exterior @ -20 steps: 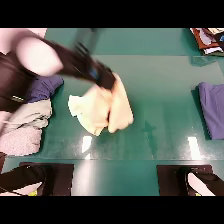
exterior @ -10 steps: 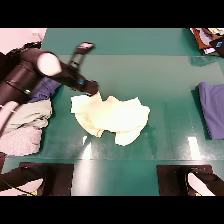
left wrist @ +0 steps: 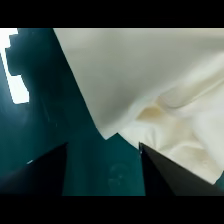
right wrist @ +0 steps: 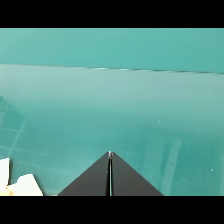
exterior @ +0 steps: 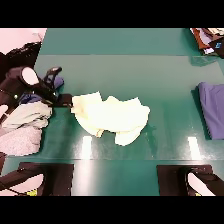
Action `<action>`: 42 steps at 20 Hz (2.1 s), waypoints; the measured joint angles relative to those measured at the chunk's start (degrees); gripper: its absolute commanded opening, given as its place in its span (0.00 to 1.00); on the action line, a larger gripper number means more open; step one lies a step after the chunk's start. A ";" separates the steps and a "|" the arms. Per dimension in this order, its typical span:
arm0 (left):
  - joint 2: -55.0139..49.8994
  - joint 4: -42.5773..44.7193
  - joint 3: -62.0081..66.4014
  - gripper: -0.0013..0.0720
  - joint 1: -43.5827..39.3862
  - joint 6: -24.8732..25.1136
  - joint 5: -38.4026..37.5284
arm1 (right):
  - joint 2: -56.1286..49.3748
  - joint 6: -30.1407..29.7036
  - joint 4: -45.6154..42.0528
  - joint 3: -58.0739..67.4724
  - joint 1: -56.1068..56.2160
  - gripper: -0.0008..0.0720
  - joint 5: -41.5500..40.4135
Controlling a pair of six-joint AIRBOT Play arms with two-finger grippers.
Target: Fold the shirts.
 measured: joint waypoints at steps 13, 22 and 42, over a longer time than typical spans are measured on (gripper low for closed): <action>-0.13 -8.46 -9.40 0.05 0.94 1.11 18.60 | 0.00 0.00 -0.02 -3.43 0.00 0.04 4.42; -0.15 -3.87 6.25 0.05 0.94 1.07 13.62 | -2.38 -2.08 6.91 -34.88 0.07 0.57 8.11; 1.66 -1.70 12.50 0.05 0.94 1.36 9.57 | -28.72 -14.60 23.10 -28.17 13.68 0.04 -1.09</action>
